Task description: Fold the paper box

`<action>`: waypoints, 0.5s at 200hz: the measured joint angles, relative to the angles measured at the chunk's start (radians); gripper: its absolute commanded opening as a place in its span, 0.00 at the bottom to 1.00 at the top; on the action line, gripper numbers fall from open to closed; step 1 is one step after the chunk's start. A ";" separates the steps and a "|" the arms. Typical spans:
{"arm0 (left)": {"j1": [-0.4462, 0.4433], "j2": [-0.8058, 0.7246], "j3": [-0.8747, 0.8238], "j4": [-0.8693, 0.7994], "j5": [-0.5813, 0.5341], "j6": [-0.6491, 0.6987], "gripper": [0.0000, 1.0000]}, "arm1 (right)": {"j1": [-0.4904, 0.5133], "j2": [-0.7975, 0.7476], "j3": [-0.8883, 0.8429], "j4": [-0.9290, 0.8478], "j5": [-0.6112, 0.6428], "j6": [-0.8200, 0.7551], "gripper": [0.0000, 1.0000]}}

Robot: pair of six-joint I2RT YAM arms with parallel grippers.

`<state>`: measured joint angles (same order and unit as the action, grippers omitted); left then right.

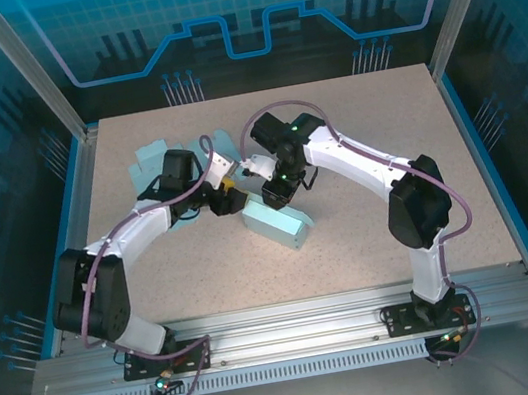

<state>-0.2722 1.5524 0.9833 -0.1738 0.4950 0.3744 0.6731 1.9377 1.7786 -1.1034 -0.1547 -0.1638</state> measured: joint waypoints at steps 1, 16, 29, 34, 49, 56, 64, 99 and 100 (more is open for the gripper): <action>0.000 0.001 0.001 -0.001 0.000 0.001 0.56 | 0.000 0.000 0.000 0.000 0.000 0.000 0.34; 0.001 0.021 0.030 -0.037 0.006 0.023 0.52 | 0.000 0.000 0.000 0.002 0.007 0.000 0.40; 0.002 0.043 0.061 -0.070 0.019 0.039 0.47 | 0.000 -0.004 0.000 0.006 0.014 0.007 0.45; 0.002 0.051 0.072 -0.082 0.023 0.044 0.45 | 0.000 -0.009 -0.002 0.009 0.017 0.013 0.47; 0.002 0.065 0.093 -0.110 0.029 0.063 0.38 | 0.000 -0.040 -0.022 0.029 0.026 0.024 0.50; 0.002 0.069 0.095 -0.119 0.031 0.072 0.36 | 0.000 -0.062 -0.037 0.038 0.032 0.033 0.51; 0.002 0.070 0.097 -0.130 0.035 0.076 0.32 | 0.000 -0.092 -0.056 0.047 0.041 0.043 0.53; 0.002 0.071 0.097 -0.161 0.051 0.080 0.22 | -0.007 -0.277 -0.193 0.122 0.093 0.133 0.55; 0.002 0.071 0.097 -0.162 0.051 0.079 0.22 | -0.008 -0.282 -0.198 0.125 0.096 0.137 0.55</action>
<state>-0.2703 1.6230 1.0805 -0.3355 0.5465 0.4538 0.6651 1.6558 1.5810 -0.9787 -0.0589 -0.0269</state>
